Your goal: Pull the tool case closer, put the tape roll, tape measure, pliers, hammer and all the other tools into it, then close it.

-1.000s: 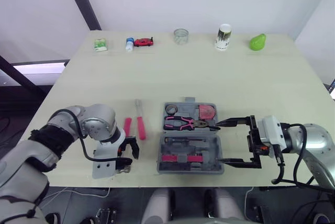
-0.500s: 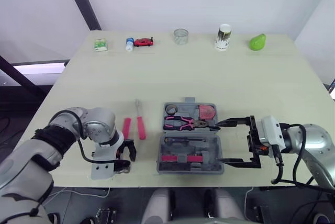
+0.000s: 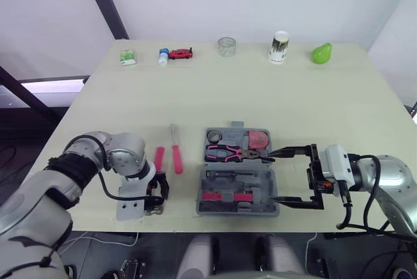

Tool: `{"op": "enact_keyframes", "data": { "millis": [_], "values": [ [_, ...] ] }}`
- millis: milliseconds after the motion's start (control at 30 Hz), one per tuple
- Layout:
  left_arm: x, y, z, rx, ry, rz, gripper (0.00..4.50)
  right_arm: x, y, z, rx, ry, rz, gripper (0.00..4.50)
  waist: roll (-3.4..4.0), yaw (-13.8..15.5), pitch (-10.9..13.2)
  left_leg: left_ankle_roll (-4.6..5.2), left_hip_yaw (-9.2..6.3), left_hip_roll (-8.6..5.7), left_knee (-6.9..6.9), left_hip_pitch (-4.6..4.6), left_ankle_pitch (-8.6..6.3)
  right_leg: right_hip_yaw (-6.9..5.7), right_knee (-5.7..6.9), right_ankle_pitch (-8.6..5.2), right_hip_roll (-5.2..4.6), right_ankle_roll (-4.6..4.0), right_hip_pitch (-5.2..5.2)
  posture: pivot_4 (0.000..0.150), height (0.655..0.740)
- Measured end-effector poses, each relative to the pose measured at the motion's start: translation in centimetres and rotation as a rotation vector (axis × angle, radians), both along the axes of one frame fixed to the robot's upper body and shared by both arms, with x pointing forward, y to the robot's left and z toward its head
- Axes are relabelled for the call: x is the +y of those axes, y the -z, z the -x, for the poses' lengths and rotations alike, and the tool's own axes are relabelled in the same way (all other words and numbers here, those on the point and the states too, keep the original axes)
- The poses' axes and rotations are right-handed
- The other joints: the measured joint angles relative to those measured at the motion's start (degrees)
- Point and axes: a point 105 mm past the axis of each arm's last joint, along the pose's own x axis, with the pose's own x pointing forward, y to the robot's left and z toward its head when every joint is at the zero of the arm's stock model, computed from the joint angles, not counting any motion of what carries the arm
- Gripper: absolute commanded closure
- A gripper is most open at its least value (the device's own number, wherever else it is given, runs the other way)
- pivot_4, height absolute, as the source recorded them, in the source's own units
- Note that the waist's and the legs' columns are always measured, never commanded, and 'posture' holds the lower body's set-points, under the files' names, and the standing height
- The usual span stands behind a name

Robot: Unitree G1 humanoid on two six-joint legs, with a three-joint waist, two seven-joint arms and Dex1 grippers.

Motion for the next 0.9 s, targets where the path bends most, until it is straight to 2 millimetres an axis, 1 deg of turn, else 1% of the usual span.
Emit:
{"op": "enact_keyframes", "data": {
  "millis": [33, 67, 167, 233, 333, 467, 500, 633, 700, 800, 867, 900],
  "values": [
    [0.0, 0.0, 0.0, -0.001, 0.002, 0.000, 2.40, 0.0, 0.0, 0.0, 0.000, 0.000, -0.002, 0.00, 0.00, 0.0, 0.0, 0.00, 0.00, 0.00, 0.00, 0.00, 0.00, 0.00, 0.00, 0.00, 0.00, 0.00, 0.00, 0.150, 0.7400],
    [-0.1, 0.0, 0.0, -0.001, 0.003, 0.000, 2.54, 0.0, 0.0, 0.0, 0.000, 0.000, -0.003, 0.00, 0.00, 0.0, 0.0, 0.00, 0.00, 0.00, 0.00, 0.00, 0.00, 0.00, 0.00, 0.00, 0.00, 0.00, 0.00, 0.150, 0.7400],
    [-0.1, 0.0, -0.1, -0.002, 0.002, 0.003, 3.95, 0.1, 0.0, 0.0, -0.002, 0.004, -0.006, 0.00, 0.01, 0.0, 0.0, 0.00, 0.00, 0.00, 0.00, 0.01, 0.00, 0.00, 0.00, 0.00, 0.00, 0.00, 0.00, 0.150, 0.7400],
    [-0.2, -0.1, -0.1, 0.000, 0.001, 0.009, 4.46, 0.1, 0.0, -0.1, -0.004, 0.006, -0.009, 0.00, 0.01, 0.0, 0.0, 0.00, 0.00, 0.00, 0.01, 0.01, 0.00, 0.00, 0.00, 0.00, 0.00, 0.00, 0.01, 0.150, 0.7400],
    [-0.2, 0.0, 0.1, 0.008, -0.001, 0.010, 4.46, 0.1, 0.0, -0.1, -0.005, 0.007, -0.008, 0.00, 0.01, 0.0, 0.0, 0.00, 0.00, 0.00, 0.01, 0.01, 0.00, 0.00, 0.00, 0.00, 0.00, 0.00, 0.01, 0.150, 0.7400],
    [0.3, 0.2, 1.1, 0.048, -0.044, 0.019, 4.46, 0.0, 0.2, 0.0, 0.003, 0.016, -0.010, 0.00, 0.00, -0.5, 0.0, 0.00, 0.01, 0.02, 0.01, 0.00, 0.00, 0.04, -0.04, 0.00, 0.00, 0.00, 0.00, 0.150, 0.7400],
    [0.4, 0.3, 1.6, 0.067, -0.072, 0.029, 4.46, 0.0, 0.1, -0.1, 0.002, 0.018, -0.012, 0.00, 0.00, -0.7, 0.0, 0.00, 0.01, 0.03, 0.00, 0.00, 0.00, 0.05, -0.05, 0.00, 0.00, 0.00, 0.00, 0.150, 0.7400],
    [1.5, 0.3, 3.3, 0.121, -0.161, 0.025, 4.46, 0.0, 0.2, 0.0, 0.005, 0.021, -0.014, 0.00, -0.09, -1.3, 0.0, 0.00, -0.06, 0.05, 0.01, -0.03, 0.00, -0.01, -0.04, 0.00, 0.01, 0.00, 0.00, 0.150, 0.7400],
    [2.7, -0.2, 3.8, 0.127, -0.256, 0.019, 4.46, 0.0, 0.2, 0.0, 0.003, 0.022, -0.017, 0.00, -0.10, -1.4, 0.1, 0.00, -0.06, 0.06, 0.01, -0.03, 0.00, -0.01, -0.03, 0.00, 0.01, 0.00, 0.00, 0.150, 0.7400],
    [3.4, -1.2, 3.1, 0.092, -0.373, 0.032, 4.46, 0.1, 0.2, -0.1, 0.002, 0.024, -0.021, 0.00, -0.11, -0.9, 0.1, 0.00, -0.07, 0.05, 0.02, -0.03, 0.00, -0.05, -0.02, 0.00, 0.00, 0.00, 0.01, 0.150, 0.7400],
    [3.8, -2.1, 2.0, 0.045, -0.527, 0.080, 4.46, 0.1, 0.1, -0.1, -0.001, 0.025, -0.028, 0.00, -0.13, -0.6, 0.1, 0.01, -0.06, 0.05, 0.04, -0.05, -0.01, -0.05, -0.03, 0.00, 0.00, 0.01, 0.01, 0.150, 0.7400],
    [4.0, -2.4, 1.7, 0.030, -0.572, 0.098, 4.46, 0.1, 0.1, -0.1, -0.001, 0.026, -0.029, 0.00, -0.13, -0.6, 0.1, 0.01, -0.06, 0.06, 0.04, -0.05, -0.01, -0.04, -0.03, 0.00, 0.00, 0.01, 0.01, 0.150, 0.7400]
  ]
}}
